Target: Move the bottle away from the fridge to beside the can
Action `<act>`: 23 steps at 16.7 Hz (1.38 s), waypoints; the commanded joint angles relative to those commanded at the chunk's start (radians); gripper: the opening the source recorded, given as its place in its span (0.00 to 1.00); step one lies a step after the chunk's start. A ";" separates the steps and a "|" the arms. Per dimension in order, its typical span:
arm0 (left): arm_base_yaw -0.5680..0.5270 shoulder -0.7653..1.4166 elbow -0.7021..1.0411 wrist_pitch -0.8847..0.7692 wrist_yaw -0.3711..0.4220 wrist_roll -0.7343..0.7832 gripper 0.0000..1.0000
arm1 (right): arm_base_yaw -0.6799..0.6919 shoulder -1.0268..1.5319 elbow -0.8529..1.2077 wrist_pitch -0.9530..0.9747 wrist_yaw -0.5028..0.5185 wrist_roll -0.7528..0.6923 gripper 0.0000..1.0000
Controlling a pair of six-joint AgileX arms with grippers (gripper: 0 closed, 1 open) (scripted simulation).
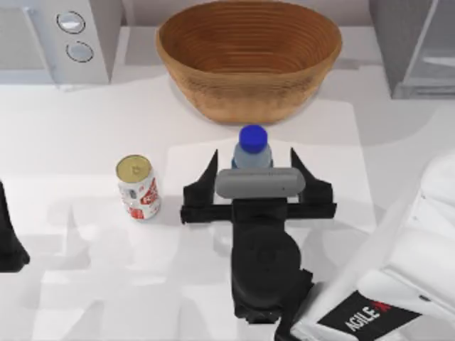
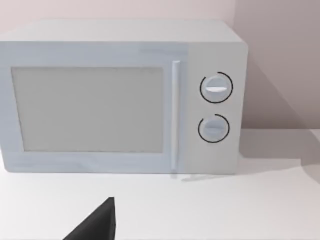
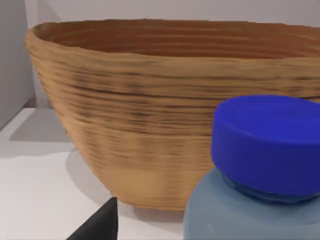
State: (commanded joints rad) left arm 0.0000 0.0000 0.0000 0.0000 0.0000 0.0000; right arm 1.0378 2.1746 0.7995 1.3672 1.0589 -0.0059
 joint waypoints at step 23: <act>0.000 0.000 0.000 0.000 0.000 0.000 1.00 | -0.639 -1.421 -0.386 -0.725 -0.718 -0.016 1.00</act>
State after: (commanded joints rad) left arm 0.0000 0.0000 0.0000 0.0000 0.0000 0.0000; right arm 0.3983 0.7539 0.4134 0.6420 0.3411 -0.0224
